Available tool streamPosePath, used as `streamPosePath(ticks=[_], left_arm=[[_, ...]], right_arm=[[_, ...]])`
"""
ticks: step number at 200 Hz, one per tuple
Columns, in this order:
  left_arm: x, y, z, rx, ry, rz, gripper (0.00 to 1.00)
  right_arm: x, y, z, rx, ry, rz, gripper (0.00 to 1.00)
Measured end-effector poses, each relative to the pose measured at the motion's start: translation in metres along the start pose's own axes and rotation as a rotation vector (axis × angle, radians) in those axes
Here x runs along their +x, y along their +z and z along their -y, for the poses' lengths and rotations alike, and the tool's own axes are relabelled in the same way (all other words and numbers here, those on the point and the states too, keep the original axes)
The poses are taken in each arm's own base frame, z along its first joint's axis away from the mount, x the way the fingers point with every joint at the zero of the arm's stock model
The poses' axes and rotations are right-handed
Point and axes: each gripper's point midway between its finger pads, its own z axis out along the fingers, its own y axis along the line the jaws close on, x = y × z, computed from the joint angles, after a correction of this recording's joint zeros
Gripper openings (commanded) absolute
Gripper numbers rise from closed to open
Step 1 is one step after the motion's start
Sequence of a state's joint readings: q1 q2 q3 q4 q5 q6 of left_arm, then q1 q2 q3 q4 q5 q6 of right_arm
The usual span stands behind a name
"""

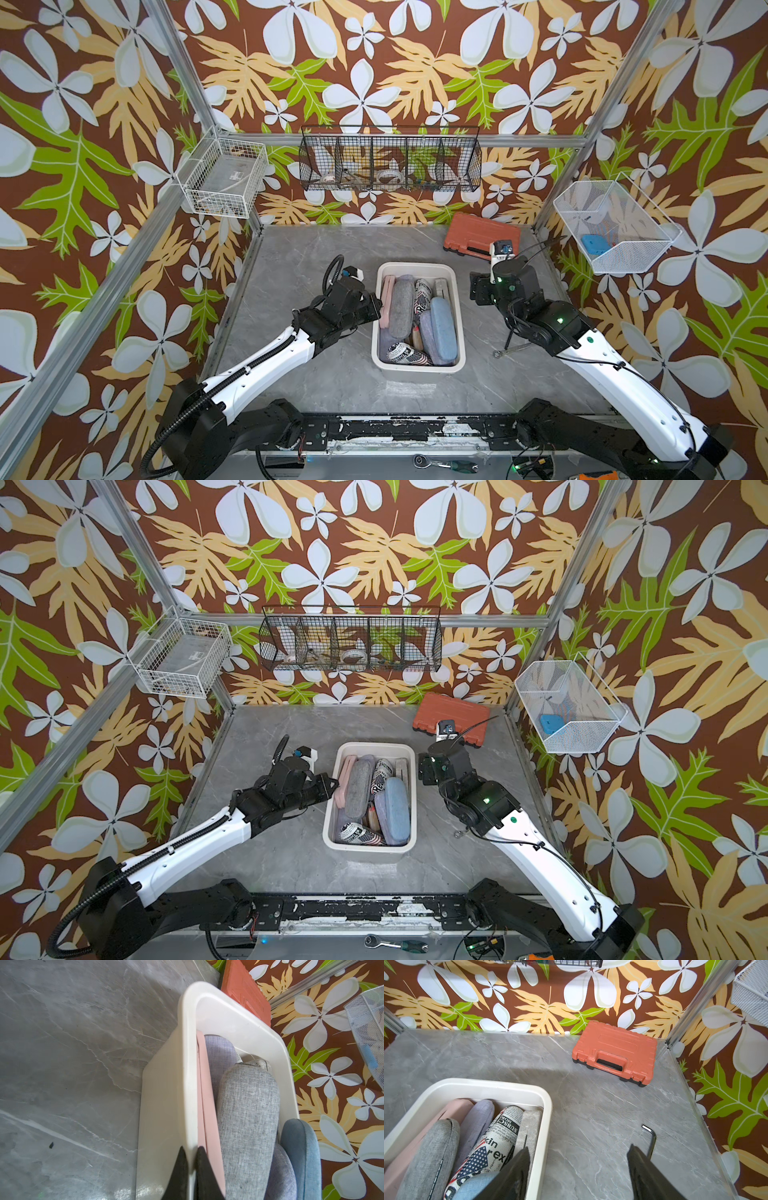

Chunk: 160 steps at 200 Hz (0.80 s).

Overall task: Put the glasses cases into the storage boxes
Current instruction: Move the storage box to the center of the board.

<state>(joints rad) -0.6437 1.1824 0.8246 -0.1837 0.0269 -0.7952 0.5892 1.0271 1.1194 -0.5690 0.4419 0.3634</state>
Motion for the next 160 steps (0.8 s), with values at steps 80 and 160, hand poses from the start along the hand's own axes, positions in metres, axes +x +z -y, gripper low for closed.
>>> streamPosePath(ticks=[80, 160], left_arm=[[-0.002, -0.015, -0.009, -0.059, 0.102, -0.046, 0.39], [-0.051, -0.094, 0.022, 0.024, 0.179, 0.207, 1.0]], right_arm=[[-0.015, -0.014, 0.002, -0.029, 0.042, 0.072, 0.83], [-0.046, -0.042, 0.006, -0.079, 0.07, 0.227, 1.0]])
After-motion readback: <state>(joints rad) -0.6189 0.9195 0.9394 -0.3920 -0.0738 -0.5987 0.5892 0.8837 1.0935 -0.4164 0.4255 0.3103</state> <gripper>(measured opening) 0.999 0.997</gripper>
